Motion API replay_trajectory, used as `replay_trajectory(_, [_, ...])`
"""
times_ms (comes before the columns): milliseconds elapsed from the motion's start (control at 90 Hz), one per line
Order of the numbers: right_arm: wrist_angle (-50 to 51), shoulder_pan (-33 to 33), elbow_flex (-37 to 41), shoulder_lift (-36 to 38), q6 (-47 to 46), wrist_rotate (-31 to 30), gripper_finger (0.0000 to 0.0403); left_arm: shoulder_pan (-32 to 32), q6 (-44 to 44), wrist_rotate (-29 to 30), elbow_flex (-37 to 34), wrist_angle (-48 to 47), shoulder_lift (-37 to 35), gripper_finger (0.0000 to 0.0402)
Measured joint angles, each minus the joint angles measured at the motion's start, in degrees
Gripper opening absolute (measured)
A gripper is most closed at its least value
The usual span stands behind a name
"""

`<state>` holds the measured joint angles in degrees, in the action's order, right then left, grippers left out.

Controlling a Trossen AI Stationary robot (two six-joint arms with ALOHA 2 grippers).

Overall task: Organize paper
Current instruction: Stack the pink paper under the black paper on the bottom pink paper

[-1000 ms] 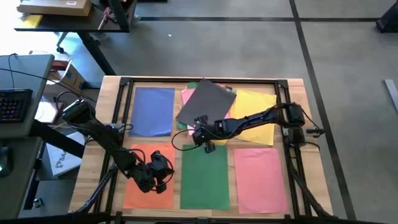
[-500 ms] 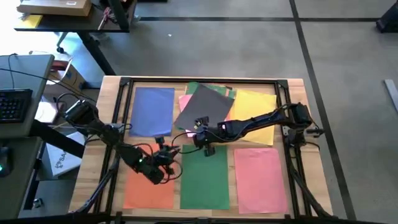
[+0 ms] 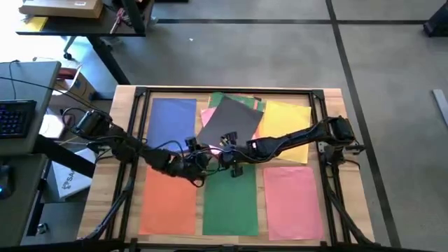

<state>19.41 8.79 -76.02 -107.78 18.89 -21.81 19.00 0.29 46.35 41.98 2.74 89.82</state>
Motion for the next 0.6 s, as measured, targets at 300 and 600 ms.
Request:
replay_trajectory(300, [1.21, 1.88, -0.01, 1.41, -1.05, -4.43, 0.0000, -3.53, 0.88, -3.87, 0.00, 4.92, 0.02, 0.0113])
replay_trajectory(600, [3.60, 2.53, -0.05, 2.68, -3.46, -6.55, 0.0001, -5.13, 1.38, -6.48, 0.00, 7.36, 0.02, 0.0006])
